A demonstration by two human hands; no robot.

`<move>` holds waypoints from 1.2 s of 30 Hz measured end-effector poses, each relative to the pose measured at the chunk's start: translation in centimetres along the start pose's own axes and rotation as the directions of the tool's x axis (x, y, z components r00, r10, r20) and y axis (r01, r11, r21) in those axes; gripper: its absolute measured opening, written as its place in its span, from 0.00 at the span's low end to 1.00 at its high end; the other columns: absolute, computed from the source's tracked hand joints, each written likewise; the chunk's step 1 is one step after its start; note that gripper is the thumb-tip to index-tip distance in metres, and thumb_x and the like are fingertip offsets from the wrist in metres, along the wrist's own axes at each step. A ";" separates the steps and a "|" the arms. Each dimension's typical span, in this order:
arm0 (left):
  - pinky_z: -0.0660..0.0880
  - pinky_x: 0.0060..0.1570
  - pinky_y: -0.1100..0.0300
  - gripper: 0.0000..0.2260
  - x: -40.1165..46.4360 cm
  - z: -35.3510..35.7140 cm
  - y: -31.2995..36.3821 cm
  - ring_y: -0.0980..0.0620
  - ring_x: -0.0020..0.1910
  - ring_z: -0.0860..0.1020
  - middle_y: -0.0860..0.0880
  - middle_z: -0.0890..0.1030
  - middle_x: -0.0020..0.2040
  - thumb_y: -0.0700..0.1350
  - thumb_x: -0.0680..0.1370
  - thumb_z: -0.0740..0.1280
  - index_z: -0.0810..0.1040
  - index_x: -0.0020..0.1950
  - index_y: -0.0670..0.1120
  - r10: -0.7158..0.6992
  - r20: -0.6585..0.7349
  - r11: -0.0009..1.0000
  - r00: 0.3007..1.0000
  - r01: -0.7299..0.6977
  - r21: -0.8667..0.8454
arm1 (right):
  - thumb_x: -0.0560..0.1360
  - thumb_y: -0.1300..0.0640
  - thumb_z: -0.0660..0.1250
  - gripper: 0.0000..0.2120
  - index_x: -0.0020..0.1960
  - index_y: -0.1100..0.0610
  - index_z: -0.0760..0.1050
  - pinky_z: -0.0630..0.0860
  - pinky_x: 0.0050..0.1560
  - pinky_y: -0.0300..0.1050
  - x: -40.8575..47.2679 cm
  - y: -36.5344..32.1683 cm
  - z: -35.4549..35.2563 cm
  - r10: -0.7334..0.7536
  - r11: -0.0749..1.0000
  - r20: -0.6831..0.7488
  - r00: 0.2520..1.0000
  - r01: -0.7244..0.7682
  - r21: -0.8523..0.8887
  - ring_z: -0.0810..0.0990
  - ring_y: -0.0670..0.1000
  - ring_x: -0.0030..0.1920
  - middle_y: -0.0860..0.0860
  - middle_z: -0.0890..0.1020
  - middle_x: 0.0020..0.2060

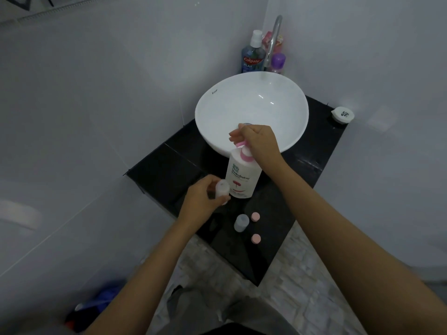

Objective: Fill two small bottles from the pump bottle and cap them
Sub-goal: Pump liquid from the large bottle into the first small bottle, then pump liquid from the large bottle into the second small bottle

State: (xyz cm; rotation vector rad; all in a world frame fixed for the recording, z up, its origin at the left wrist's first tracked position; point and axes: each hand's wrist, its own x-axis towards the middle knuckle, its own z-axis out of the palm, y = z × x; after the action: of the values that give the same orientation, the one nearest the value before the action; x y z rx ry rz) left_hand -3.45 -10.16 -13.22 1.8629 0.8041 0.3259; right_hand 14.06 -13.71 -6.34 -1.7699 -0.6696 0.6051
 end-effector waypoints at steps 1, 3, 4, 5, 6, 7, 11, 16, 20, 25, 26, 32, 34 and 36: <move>0.73 0.49 0.68 0.14 -0.3 0.4 -1.0 0.60 0.50 0.78 0.55 0.80 0.50 0.43 0.69 0.75 0.78 0.53 0.49 -0.035 0.023 0.999 0.999 0.034 0.020 | 0.78 0.56 0.60 0.15 0.39 0.57 0.82 0.76 0.60 0.54 0.0 0.0 0.0 0.000 1.000 -0.002 1.000 0.000 0.006 0.83 0.50 0.40 0.51 0.84 0.35; 0.75 0.51 0.63 0.14 -0.9 1.3 -2.8 0.57 0.51 0.78 0.53 0.81 0.50 0.43 0.69 0.76 0.78 0.52 0.48 -0.081 0.056 0.995 0.995 0.077 0.062 | 0.78 0.57 0.60 0.15 0.38 0.58 0.82 0.76 0.60 0.54 0.0 0.0 0.0 0.000 1.000 -0.003 1.000 0.000 0.016 0.83 0.50 0.39 0.52 0.84 0.34; 0.75 0.52 0.61 0.13 -1.1 1.7 -3.5 0.56 0.51 0.78 0.52 0.81 0.50 0.43 0.69 0.75 0.78 0.51 0.48 -0.093 0.071 0.993 0.993 0.087 0.082 | 0.78 0.57 0.60 0.16 0.37 0.57 0.82 0.76 0.60 0.54 0.0 0.0 0.0 -0.002 1.000 -0.002 1.000 0.002 0.020 0.83 0.50 0.39 0.52 0.84 0.34; 0.76 0.53 0.60 0.13 -1.3 2.0 -4.0 0.55 0.51 0.78 0.52 0.81 0.50 0.42 0.69 0.75 0.78 0.51 0.47 -0.102 0.088 0.991 0.991 0.093 0.100 | 0.78 0.57 0.60 0.16 0.37 0.56 0.82 0.77 0.60 0.54 0.0 0.0 0.0 -0.004 1.000 -0.002 1.000 0.004 0.019 0.83 0.50 0.38 0.52 0.84 0.34; 0.76 0.53 0.59 0.13 -1.5 2.3 -4.5 0.54 0.51 0.78 0.51 0.81 0.50 0.42 0.69 0.75 0.78 0.51 0.47 -0.109 0.102 0.989 0.989 0.097 0.113 | 0.78 0.57 0.60 0.16 0.36 0.56 0.82 0.77 0.60 0.54 0.0 0.0 0.0 -0.007 1.000 -0.003 1.000 0.007 0.014 0.83 0.50 0.38 0.52 0.84 0.34; 0.76 0.54 0.58 0.12 -1.7 2.6 -5.0 0.54 0.50 0.78 0.51 0.81 0.50 0.41 0.69 0.75 0.78 0.51 0.46 -0.110 0.112 0.988 0.988 0.097 0.123 | 0.78 0.57 0.60 0.16 0.36 0.56 0.82 0.77 0.59 0.54 0.1 0.0 -0.1 -0.008 1.000 -0.004 1.000 0.008 0.008 0.83 0.49 0.38 0.52 0.84 0.34; 0.77 0.52 0.57 0.11 -2.0 3.2 -6.4 0.53 0.48 0.79 0.51 0.81 0.48 0.40 0.69 0.75 0.77 0.48 0.46 -0.106 0.116 0.986 0.988 0.089 0.141 | 0.79 0.57 0.60 0.16 0.39 0.59 0.82 0.77 0.59 0.54 0.1 -0.1 -0.1 -0.011 1.000 -0.013 1.000 0.011 -0.011 0.83 0.49 0.37 0.53 0.84 0.35; 0.73 0.58 0.56 0.21 -1.9 3.1 -6.7 0.52 0.56 0.76 0.53 0.78 0.56 0.45 0.66 0.77 0.75 0.56 0.50 -0.070 0.116 0.967 0.991 0.039 0.252 | 0.79 0.57 0.60 0.16 0.42 0.62 0.83 0.78 0.57 0.52 -0.1 -0.1 0.1 -0.012 1.000 -0.023 1.000 0.012 -0.017 0.83 0.48 0.36 0.55 0.84 0.35; 0.54 0.72 0.52 0.34 -1.7 3.6 -5.2 0.52 0.68 0.67 0.54 0.73 0.66 0.60 0.64 0.75 0.71 0.68 0.54 0.088 0.078 0.842 0.993 -0.116 0.526 | 0.79 0.57 0.59 0.16 0.43 0.64 0.83 0.78 0.56 0.51 -0.1 -0.1 0.1 -0.025 1.000 -0.024 0.999 0.024 -0.008 0.83 0.49 0.36 0.56 0.84 0.36; 0.38 0.73 0.44 0.27 -1.1 4.7 -3.8 0.52 0.66 0.67 0.56 0.78 0.59 0.64 0.66 0.70 0.78 0.62 0.55 0.228 0.201 0.689 0.953 -0.304 0.657 | 0.79 0.58 0.60 0.16 0.42 0.65 0.82 0.78 0.52 0.47 0.0 0.0 0.1 -0.019 1.000 -0.023 1.000 0.019 0.012 0.82 0.47 0.34 0.55 0.83 0.34; 0.36 0.72 0.43 0.26 -1.0 4.9 -3.6 0.52 0.65 0.68 0.56 0.79 0.58 0.63 0.66 0.69 0.78 0.61 0.55 0.223 0.228 0.671 0.948 -0.319 0.670 | 0.79 0.58 0.60 0.16 0.42 0.65 0.82 0.78 0.52 0.46 0.0 0.0 0.1 -0.018 1.000 -0.022 1.000 0.019 0.017 0.82 0.47 0.34 0.55 0.83 0.34; 0.34 0.72 0.44 0.17 -1.3 5.3 -3.3 0.54 0.60 0.70 0.58 0.81 0.52 0.61 0.69 0.67 0.81 0.53 0.55 0.222 0.198 0.699 0.955 -0.298 0.650 | 0.79 0.58 0.59 0.16 0.42 0.65 0.82 0.78 0.53 0.47 -0.1 0.1 0.1 -0.026 0.999 -0.024 0.999 0.026 0.018 0.82 0.49 0.36 0.56 0.83 0.35; 0.35 0.73 0.47 0.16 -1.5 5.2 -3.1 0.57 0.60 0.71 0.58 0.81 0.50 0.61 0.69 0.68 0.80 0.52 0.54 0.228 0.142 0.754 0.963 -0.266 0.600 | 0.79 0.57 0.59 0.16 0.42 0.64 0.82 0.78 0.54 0.49 0.0 0.1 0.1 -0.028 0.999 -0.026 0.999 0.028 0.015 0.82 0.49 0.36 0.56 0.84 0.35; 0.39 0.75 0.49 0.16 -1.7 5.0 -2.5 0.59 0.59 0.73 0.57 0.81 0.51 0.58 0.68 0.70 0.79 0.51 0.53 0.212 0.061 0.839 0.975 -0.213 0.500 | 0.79 0.57 0.59 0.16 0.41 0.63 0.82 0.78 0.55 0.50 0.0 0.1 0.1 -0.027 1.000 -0.026 0.999 0.028 0.013 0.83 0.49 0.36 0.55 0.84 0.35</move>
State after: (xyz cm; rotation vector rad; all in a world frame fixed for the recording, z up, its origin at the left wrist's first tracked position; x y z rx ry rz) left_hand -2.87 -14.18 -17.37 2.4587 0.7242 0.2653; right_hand 13.98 -13.65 -6.50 -1.7508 -0.6695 0.5658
